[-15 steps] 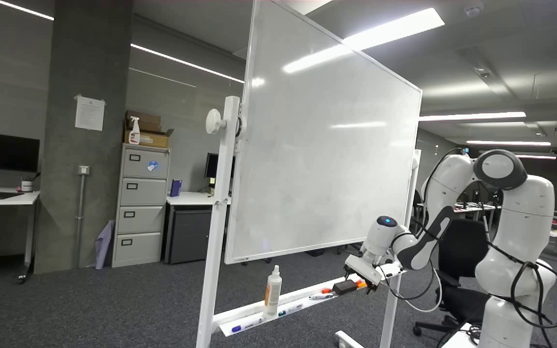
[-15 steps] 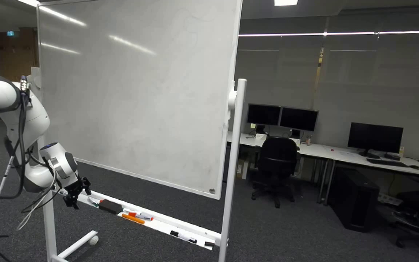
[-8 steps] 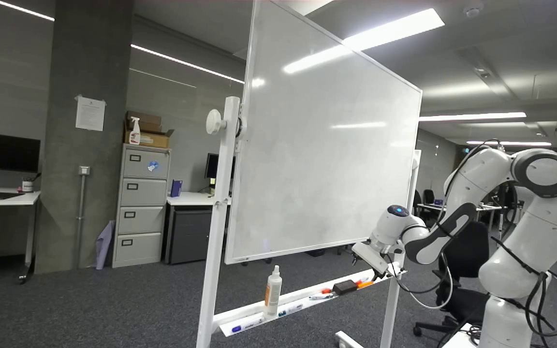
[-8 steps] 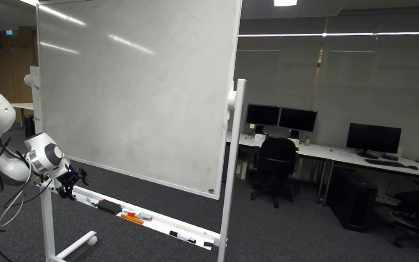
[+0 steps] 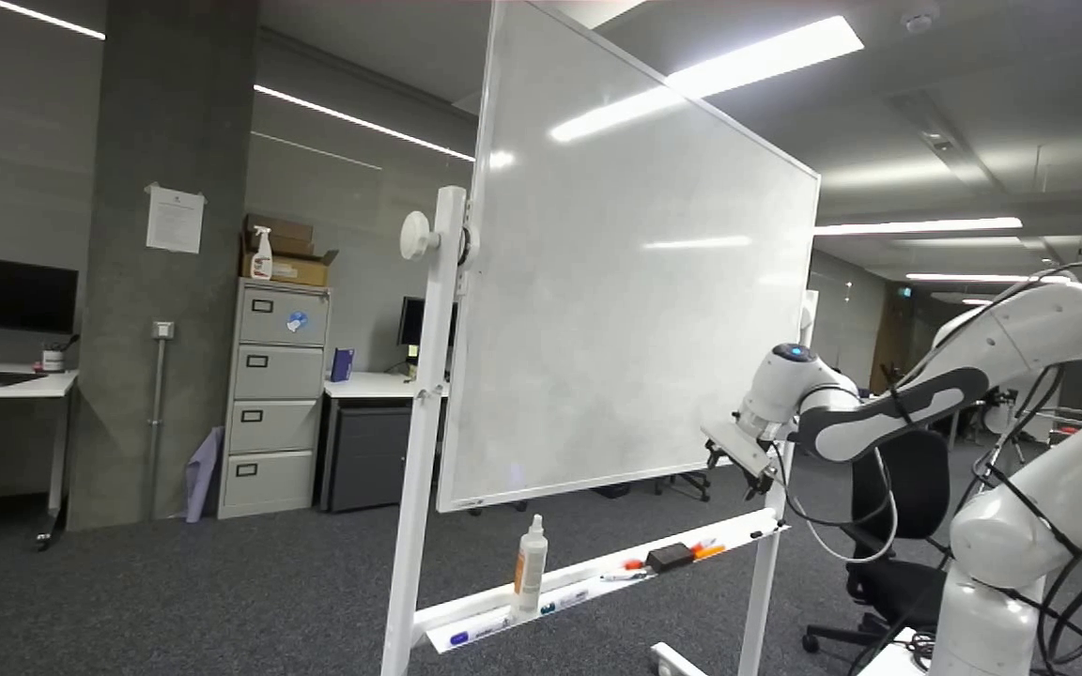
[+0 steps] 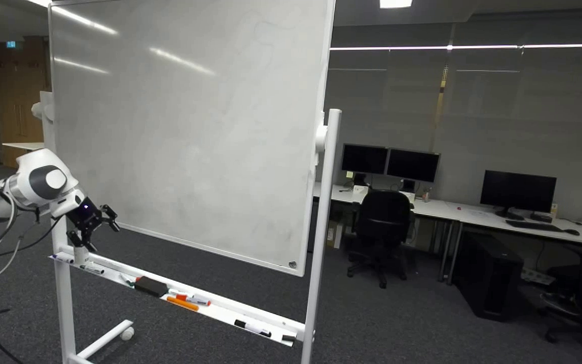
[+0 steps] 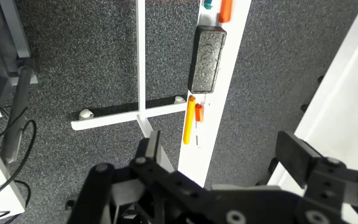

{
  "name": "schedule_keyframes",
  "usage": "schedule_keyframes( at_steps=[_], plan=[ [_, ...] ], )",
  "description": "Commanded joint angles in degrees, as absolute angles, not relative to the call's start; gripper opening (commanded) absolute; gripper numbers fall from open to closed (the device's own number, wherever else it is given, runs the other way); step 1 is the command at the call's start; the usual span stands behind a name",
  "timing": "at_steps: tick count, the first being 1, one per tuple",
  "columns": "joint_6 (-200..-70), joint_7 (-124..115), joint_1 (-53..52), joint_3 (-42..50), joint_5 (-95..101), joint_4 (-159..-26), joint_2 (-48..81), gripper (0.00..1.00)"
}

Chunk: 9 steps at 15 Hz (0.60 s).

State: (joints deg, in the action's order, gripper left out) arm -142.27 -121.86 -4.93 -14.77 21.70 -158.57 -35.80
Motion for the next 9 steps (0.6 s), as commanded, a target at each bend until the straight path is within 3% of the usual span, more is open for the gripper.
schedule_keyframes(
  at_steps=[1,9],
  plan=[
    [-132.8,-114.3,-6.7,-12.4,13.0,-158.8,-47.2,1.00],
    [-127.2,-113.5,-2.6,-10.0,1.8,-159.0,-61.1,1.00]
  ],
)
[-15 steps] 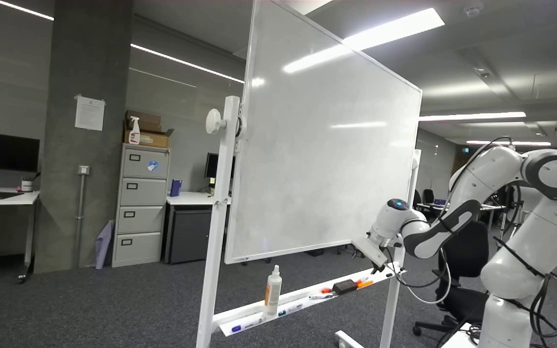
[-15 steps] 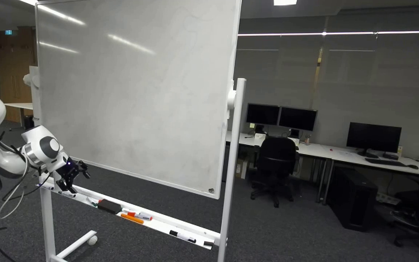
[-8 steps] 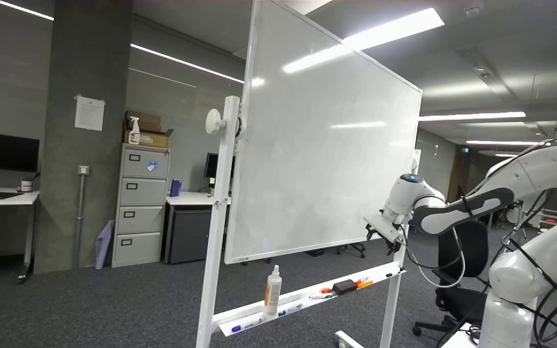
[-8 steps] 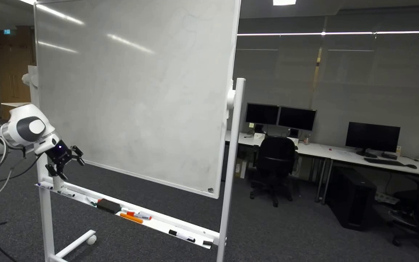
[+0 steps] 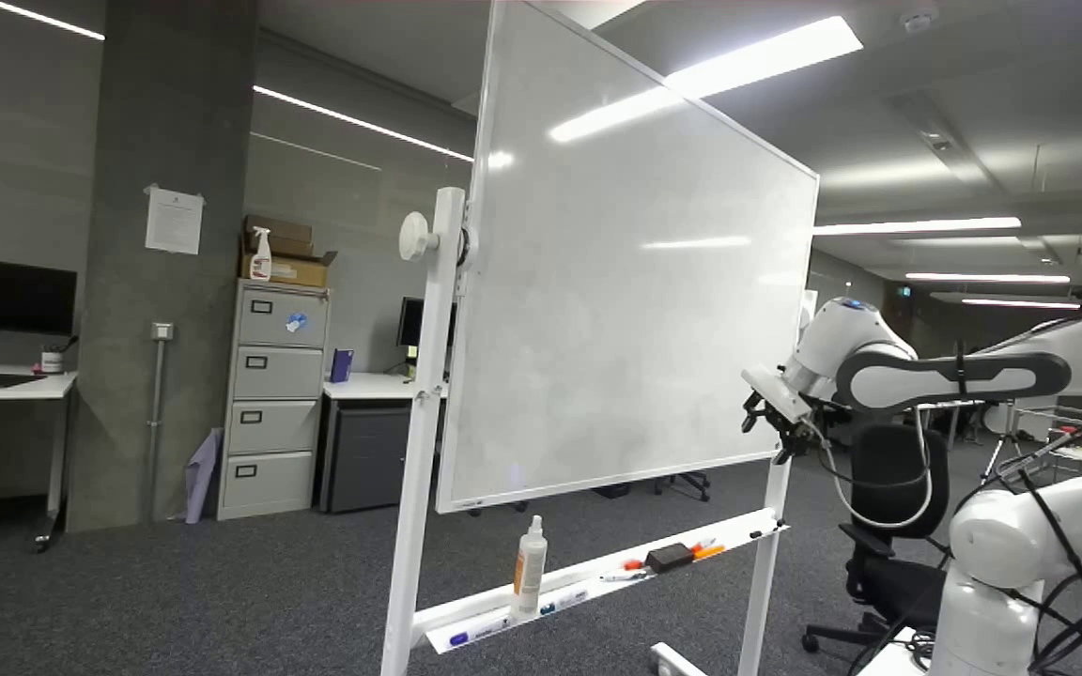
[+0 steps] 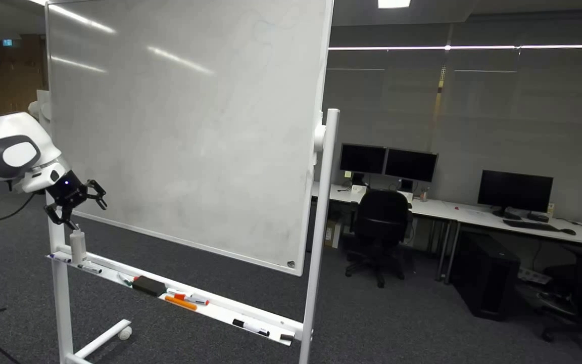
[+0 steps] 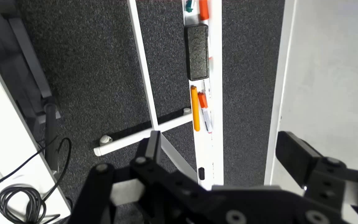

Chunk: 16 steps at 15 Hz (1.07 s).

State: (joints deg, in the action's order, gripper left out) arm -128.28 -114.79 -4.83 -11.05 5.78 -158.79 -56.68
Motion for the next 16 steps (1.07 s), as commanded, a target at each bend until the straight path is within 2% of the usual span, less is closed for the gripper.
schedule_keyframes(
  at_steps=[1,9,16],
  plan=[
    [-127.2,-113.9,-1.7,-9.7,0.7,-158.9,-61.9,1.00],
    [-126.4,-123.8,9.0,-9.9,-6.5,-158.1,-63.6,1.00],
    [-126.7,-122.9,8.7,-9.1,-7.2,-157.4,-62.4,1.00]
  ],
)
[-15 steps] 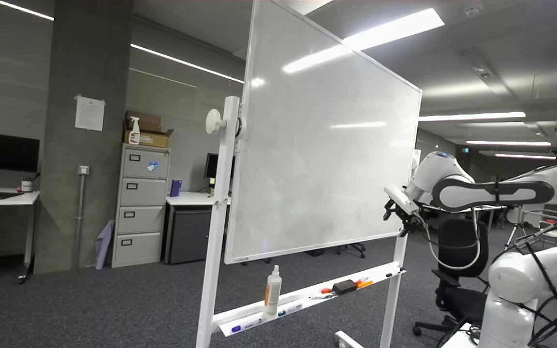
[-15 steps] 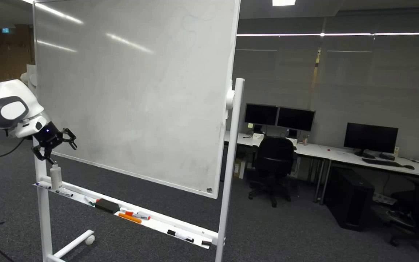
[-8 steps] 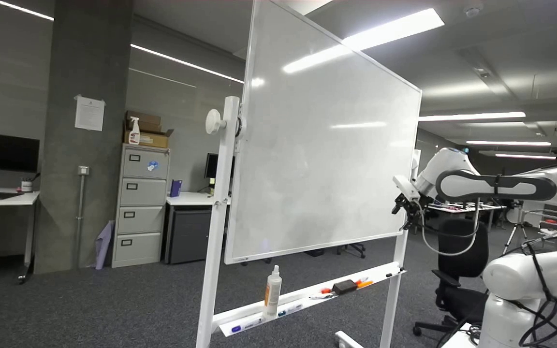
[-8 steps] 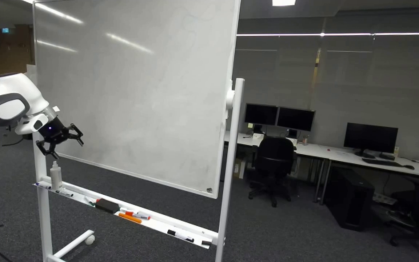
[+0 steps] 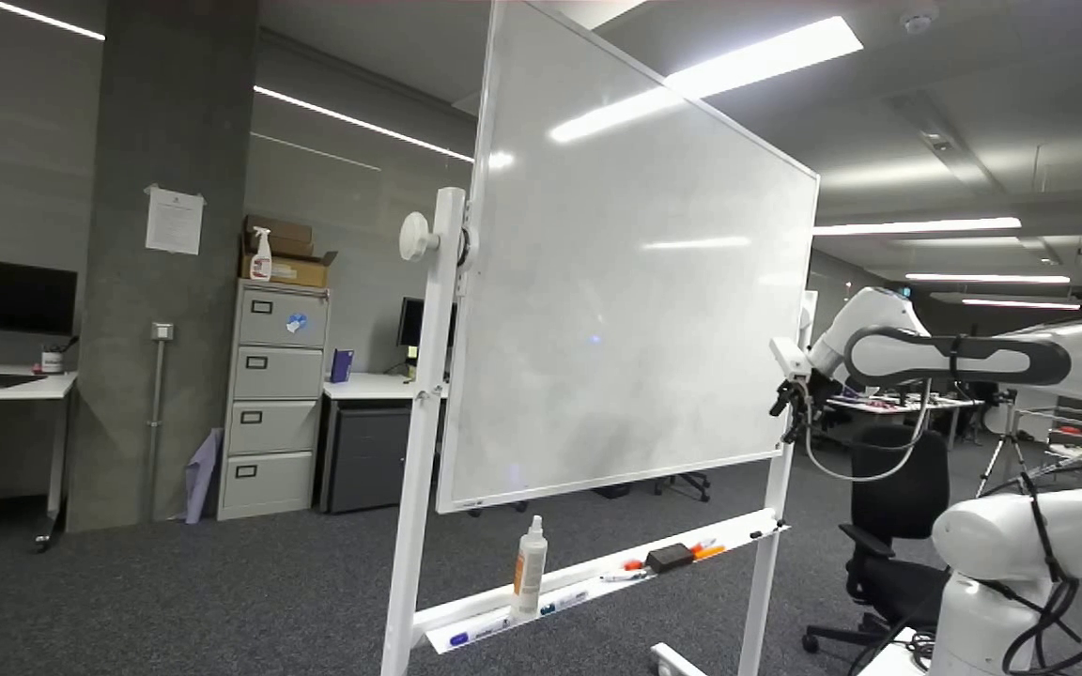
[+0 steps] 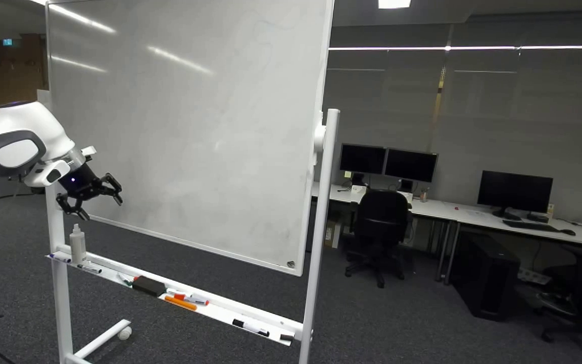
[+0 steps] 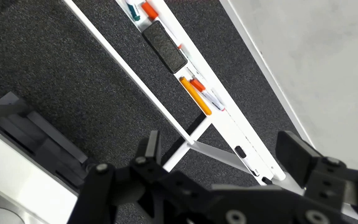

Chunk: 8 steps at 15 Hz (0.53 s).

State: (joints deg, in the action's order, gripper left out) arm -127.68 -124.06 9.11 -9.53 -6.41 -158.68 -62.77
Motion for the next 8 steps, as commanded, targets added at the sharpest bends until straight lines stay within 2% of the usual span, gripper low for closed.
schedule_keyframes(
  at_steps=[1,8],
  plan=[
    [-127.2,-121.6,8.4,-9.5,-6.3,-157.4,-62.4,1.00],
    [-127.5,-122.2,9.0,-10.0,-6.8,-158.4,-62.8,1.00]
  ],
)
